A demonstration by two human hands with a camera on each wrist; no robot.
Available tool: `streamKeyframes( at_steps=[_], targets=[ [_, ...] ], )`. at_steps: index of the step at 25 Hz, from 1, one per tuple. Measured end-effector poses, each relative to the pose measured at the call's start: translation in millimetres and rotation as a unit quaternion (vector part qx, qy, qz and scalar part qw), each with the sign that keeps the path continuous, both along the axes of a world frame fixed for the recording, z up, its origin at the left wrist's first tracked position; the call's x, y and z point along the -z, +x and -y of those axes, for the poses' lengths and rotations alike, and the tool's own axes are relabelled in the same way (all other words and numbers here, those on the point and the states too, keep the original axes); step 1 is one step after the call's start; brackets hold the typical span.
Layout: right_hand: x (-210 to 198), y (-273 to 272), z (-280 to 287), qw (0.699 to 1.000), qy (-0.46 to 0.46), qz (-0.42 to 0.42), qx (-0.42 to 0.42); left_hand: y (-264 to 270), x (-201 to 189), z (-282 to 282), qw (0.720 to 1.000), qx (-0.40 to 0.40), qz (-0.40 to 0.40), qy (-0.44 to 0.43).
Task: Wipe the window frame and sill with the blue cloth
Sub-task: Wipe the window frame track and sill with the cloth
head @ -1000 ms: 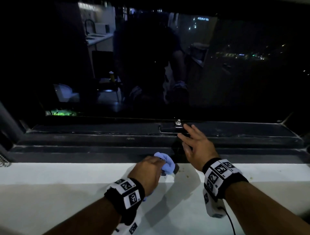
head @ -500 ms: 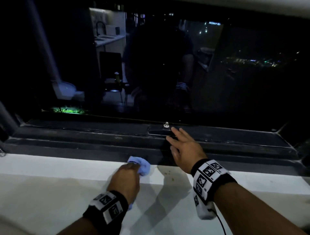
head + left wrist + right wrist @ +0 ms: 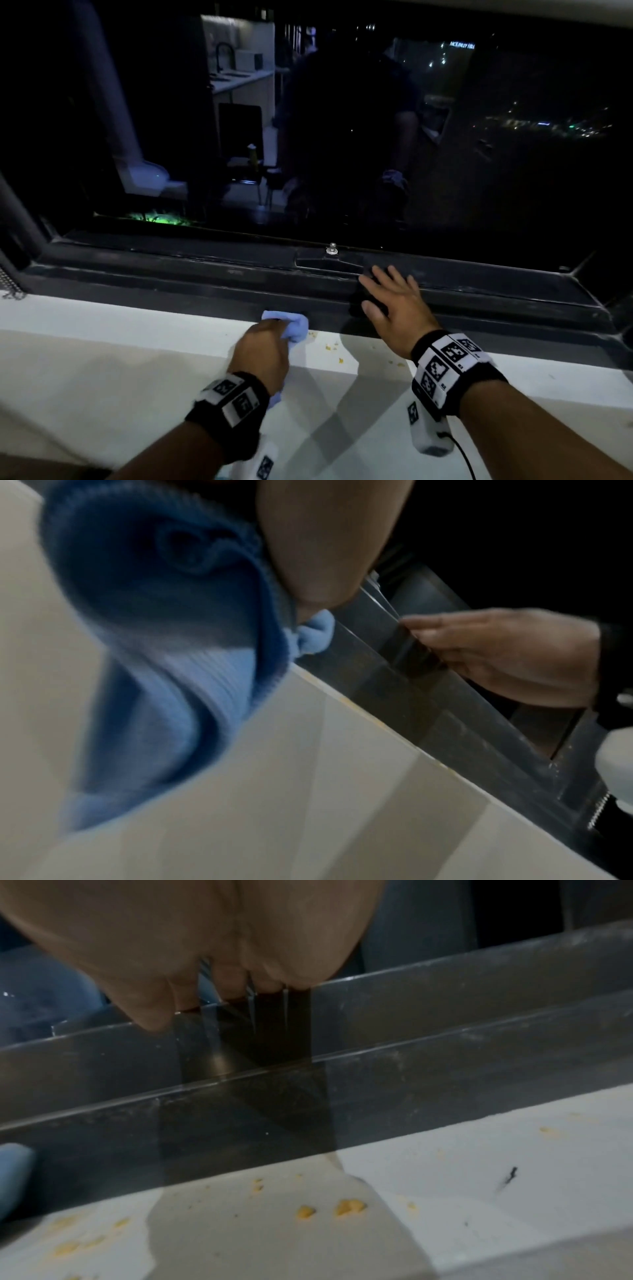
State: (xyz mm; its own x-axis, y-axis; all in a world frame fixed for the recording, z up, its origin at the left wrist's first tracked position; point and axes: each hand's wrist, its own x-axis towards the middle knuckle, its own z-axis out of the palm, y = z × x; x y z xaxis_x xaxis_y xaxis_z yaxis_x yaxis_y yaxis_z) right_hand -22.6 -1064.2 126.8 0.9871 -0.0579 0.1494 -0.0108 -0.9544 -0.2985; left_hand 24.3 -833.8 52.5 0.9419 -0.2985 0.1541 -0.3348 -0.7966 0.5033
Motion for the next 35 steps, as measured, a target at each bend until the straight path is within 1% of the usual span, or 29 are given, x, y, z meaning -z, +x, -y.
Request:
streamKeyframes(
  at_steps=[1,2,3,4,6,7,8,9,10,11,12,13,15,16,17,19,20,21,22,23,24,25,26,27,29,30,31,34,35],
  targets=[
    [1.9,0.5,0.8,1.0,0.0,0.001,0.0,-2.5,-2.1,13.2,1.0,-0.02,-0.016,0.009],
    [3.5,1.5,2.2,1.0,-0.007,0.003,0.0,-9.6,-4.6,26.7,1.0,-0.019,-0.024,0.006],
    [5.0,2.2,3.3,1.0,-0.015,0.005,0.0,-18.6,-5.3,35.3,1.0,0.017,-0.016,-0.003],
    [5.6,2.6,4.0,1.0,-0.017,0.008,-0.001,-28.2,-6.7,36.2,0.996,0.085,0.01,-0.023],
    [5.8,2.1,4.2,1.0,-0.011,0.009,-0.005,-44.0,-9.6,23.3,0.973,0.224,0.044,-0.025],
    [6.1,2.1,3.9,1.0,-0.009,0.008,-0.006,-38.8,-10.0,15.0,0.966,0.245,0.078,-0.006],
    [5.8,1.8,4.2,1.0,-0.009,0.008,-0.007,-28.5,-6.8,9.0,0.97,0.216,0.112,0.01],
    [5.4,1.2,4.3,1.0,-0.01,0.007,-0.007,-19.8,-7.4,4.5,0.985,0.143,0.092,0.016],
    [5.3,1.0,3.8,1.0,-0.008,0.008,-0.009,-10.7,-7.2,2.2,0.996,0.062,0.058,0.03],
    [5.3,1.4,3.2,1.0,-0.006,0.01,-0.008,-5.6,-11.1,5.8,0.999,0.01,0.006,0.052],
    [5.8,1.0,2.9,1.0,-0.004,0.012,-0.007,-5.3,-13.9,13.1,0.998,-0.019,-0.026,0.057],
    [5.7,0.8,3.0,1.0,-0.005,0.013,-0.005,-8.8,-14.9,23.3,0.997,-0.031,-0.059,0.032],
    [6.1,1.6,4.0,1.0,-0.012,0.014,-0.006,-17.2,-13.4,42.3,0.995,-0.012,-0.095,-0.037],
    [5.9,1.9,4.3,1.0,-0.016,0.011,-0.007,-22.2,-10.8,49.0,0.996,0.022,-0.071,-0.039],
    [5.4,1.6,4.3,1.0,-0.018,0.005,-0.008,-28.0,-10.0,51.6,0.995,0.067,-0.075,-0.024],
    [4.3,0.6,4.1,1.0,-0.008,-0.001,-0.007,-34.5,-13.4,45.3,0.979,0.143,-0.143,-0.007],
    [3.6,0.5,4.6,1.0,-0.005,0.0,-0.008,-30.7,-12.3,36.6,0.973,0.151,-0.172,-0.007],
    [3.4,0.2,4.3,1.0,-0.005,0.002,-0.008,-27.6,-12.2,29.4,0.977,0.116,-0.176,-0.027],
    [3.7,-0.3,3.6,1.0,-0.007,0.004,-0.008,-20.7,-8.3,22.5,0.988,0.054,-0.145,-0.007],
    [4.1,-0.2,3.1,1.0,-0.008,0.007,-0.007,-15.6,-4.5,20.6,0.985,-0.039,-0.163,-0.044],
    [5.0,0.1,2.6,1.0,-0.006,0.01,-0.007,-13.2,-4.3,24.6,0.98,-0.097,-0.158,-0.076],
    [5.5,0.2,2.7,1.0,-0.005,0.011,-0.005,-11.8,-5.4,34.6,0.986,-0.098,-0.123,-0.06],
    [5.1,0.3,3.5,1.0,-0.006,0.011,-0.005,-16.4,-8.8,47.9,0.994,-0.064,-0.087,-0.018],
    [4.6,0.0,4.6,1.0,-0.009,0.008,-0.007,-25.0,-11.8,60.0,0.999,0.01,-0.038,-0.006],
    [4.2,0.2,4.5,1.0,-0.01,0.004,-0.013,-44.7,-5.2,70.3,0.984,0.177,0.022,0.03],
    [4.1,0.3,5.0,1.0,-0.007,0.004,-0.014,-44.4,-4.7,62.5,0.977,0.208,0.04,0.033],
    [4.9,0.0,5.6,1.0,-0.006,0.006,-0.014,-33.7,-5.8,49.6,0.982,0.182,0.04,0.029],
    [7.0,0.2,5.9,1.0,-0.009,0.018,-0.012,-6.4,-10.5,-5.6,1.0,0.025,0.01,0.017],
    [7.7,0.0,4.8,1.0,-0.008,0.017,-0.011,3.0,-8.6,-21.7,1.0,0.002,-0.001,0.008]
  ],
)
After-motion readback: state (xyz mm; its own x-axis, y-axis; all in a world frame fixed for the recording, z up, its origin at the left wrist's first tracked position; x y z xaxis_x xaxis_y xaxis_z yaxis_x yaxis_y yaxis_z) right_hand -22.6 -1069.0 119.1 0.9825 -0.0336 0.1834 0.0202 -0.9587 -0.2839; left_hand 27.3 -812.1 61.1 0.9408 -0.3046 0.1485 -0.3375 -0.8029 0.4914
